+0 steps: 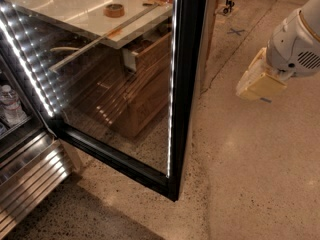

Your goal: Close right fridge door

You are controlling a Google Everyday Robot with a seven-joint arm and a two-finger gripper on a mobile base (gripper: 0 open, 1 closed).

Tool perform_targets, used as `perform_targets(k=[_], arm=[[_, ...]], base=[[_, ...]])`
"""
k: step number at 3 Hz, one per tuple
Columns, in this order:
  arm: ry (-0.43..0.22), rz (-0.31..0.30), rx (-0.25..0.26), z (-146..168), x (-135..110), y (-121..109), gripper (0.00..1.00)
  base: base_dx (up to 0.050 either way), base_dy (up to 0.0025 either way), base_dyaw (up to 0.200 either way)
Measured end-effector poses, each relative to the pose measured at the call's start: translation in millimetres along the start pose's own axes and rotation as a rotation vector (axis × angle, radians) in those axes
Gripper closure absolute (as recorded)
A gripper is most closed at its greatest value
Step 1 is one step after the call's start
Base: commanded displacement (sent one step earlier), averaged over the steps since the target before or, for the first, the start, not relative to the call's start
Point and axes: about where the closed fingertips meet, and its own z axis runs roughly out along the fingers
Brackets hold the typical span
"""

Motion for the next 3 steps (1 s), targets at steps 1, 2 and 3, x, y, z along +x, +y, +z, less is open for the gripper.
perform_targets(k=[1, 2, 3], arm=[[0.02, 0.019, -0.023, 4, -6, -14, 1.0], [0.035, 0.033, -0.038, 7, -11, -24, 1.0], [0.041, 0.04, -0.044, 9, -13, -29, 1.0]], base=[[0.0, 0.0, 0.0], [0.0, 0.0, 0.0], [0.0, 0.0, 0.0]])
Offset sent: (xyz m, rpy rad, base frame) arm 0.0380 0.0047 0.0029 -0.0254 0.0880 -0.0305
